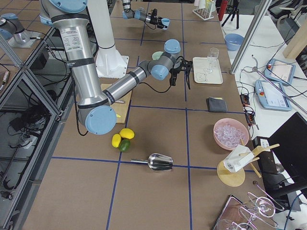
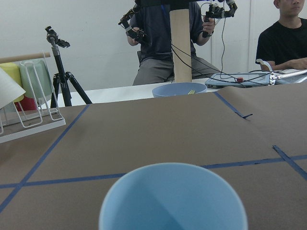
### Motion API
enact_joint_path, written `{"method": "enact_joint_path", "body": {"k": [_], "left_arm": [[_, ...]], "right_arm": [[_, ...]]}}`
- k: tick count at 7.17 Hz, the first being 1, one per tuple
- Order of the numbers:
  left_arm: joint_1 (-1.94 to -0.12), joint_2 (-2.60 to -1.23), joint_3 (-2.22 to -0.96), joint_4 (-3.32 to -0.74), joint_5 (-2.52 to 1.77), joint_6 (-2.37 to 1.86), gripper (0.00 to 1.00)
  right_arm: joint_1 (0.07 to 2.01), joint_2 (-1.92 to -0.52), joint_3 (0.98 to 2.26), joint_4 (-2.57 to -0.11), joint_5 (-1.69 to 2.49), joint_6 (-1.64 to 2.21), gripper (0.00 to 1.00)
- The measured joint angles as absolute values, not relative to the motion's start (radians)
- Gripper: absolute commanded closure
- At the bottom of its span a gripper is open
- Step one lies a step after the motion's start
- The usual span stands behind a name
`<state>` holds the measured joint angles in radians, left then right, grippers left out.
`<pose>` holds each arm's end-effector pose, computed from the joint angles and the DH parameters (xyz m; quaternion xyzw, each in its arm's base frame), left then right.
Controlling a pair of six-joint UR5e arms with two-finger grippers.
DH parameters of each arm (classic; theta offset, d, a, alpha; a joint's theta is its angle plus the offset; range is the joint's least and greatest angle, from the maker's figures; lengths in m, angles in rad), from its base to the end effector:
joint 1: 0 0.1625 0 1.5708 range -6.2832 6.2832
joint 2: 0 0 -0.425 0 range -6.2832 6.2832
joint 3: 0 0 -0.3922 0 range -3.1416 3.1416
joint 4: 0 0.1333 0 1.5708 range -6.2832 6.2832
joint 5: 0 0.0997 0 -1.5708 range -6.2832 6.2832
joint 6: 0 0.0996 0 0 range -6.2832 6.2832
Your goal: Pour ice into bowl
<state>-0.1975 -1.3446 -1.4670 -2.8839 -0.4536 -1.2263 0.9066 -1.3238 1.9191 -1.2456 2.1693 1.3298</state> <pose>0.3165 -0.2906 0.6450 0.5573 0.2606 -0.1946 0.7639 -0.2810 -0.4842 0.3251 0.0086 -0.4998 0.1559 0.8519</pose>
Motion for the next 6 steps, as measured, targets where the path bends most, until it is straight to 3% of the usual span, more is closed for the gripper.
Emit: {"method": "enact_joint_path", "body": {"k": [4, 6], "left_arm": [[-0.235, -1.375, -1.449, -2.884, -0.499, -1.224, 0.94], [-0.245, -1.382, -1.443, -2.884, -0.512, -1.225, 0.81]], "right_arm": [[0.906, -1.323, 1.921, -1.246, 2.168, 1.330, 0.00], [0.905, -1.322, 1.922, -1.246, 2.168, 1.331, 0.00]]}}
